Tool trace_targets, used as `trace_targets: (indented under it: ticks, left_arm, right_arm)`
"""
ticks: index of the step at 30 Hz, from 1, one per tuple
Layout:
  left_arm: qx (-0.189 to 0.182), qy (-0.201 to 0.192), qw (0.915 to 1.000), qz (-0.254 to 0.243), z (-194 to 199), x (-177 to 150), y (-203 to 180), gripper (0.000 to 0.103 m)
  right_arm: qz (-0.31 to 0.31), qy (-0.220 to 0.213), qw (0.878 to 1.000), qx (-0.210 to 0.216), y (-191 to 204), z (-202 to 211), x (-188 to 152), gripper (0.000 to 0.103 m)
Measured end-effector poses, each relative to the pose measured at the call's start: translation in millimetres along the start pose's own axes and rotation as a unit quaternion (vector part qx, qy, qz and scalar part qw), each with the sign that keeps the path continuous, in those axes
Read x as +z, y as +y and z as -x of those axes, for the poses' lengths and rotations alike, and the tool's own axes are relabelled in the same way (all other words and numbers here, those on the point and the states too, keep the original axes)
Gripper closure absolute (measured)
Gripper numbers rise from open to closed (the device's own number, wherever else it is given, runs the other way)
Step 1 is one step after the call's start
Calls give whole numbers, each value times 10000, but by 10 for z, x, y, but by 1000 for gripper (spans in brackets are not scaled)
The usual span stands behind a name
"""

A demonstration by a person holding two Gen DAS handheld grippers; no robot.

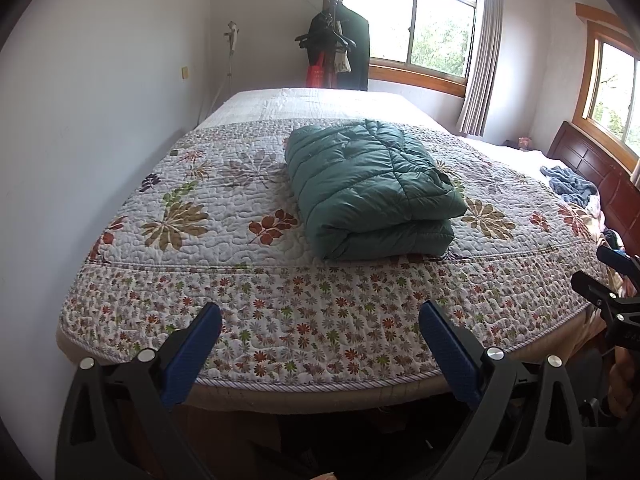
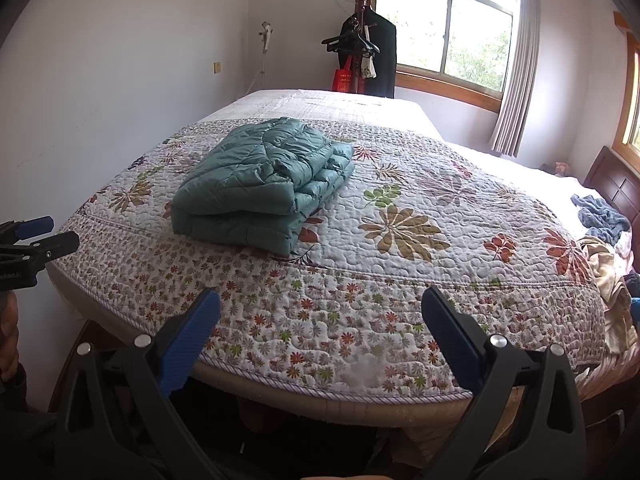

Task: Fold large clothes

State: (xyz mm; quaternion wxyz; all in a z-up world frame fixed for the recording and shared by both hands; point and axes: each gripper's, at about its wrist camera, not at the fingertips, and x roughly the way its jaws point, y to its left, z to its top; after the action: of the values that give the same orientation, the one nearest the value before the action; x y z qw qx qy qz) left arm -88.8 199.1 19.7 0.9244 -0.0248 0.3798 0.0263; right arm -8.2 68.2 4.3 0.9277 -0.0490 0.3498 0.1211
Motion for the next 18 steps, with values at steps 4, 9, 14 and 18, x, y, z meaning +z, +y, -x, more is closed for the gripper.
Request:
trace_targets:
  ticks: [4, 9, 14, 18]
  left_arm:
    - [-3, 21, 10000, -7, -25, 5, 2, 4]
    - [-13, 21, 10000, -9, -28, 3, -4, 4]
    - [-11, 22, 10000, -6, -23, 2, -7, 4]
    - [-26, 29, 10000, -1, -24, 5, -14, 4]
  right_arm:
    - [19, 15, 10000, -2, 8, -7, 3, 3]
    - [30, 12, 10000, 1, -4, -11, 13, 3]
    - [35, 29, 10000, -6, -22, -25, 11, 3]
    - [20, 32, 10000, -10, -47, -29, 20, 3]
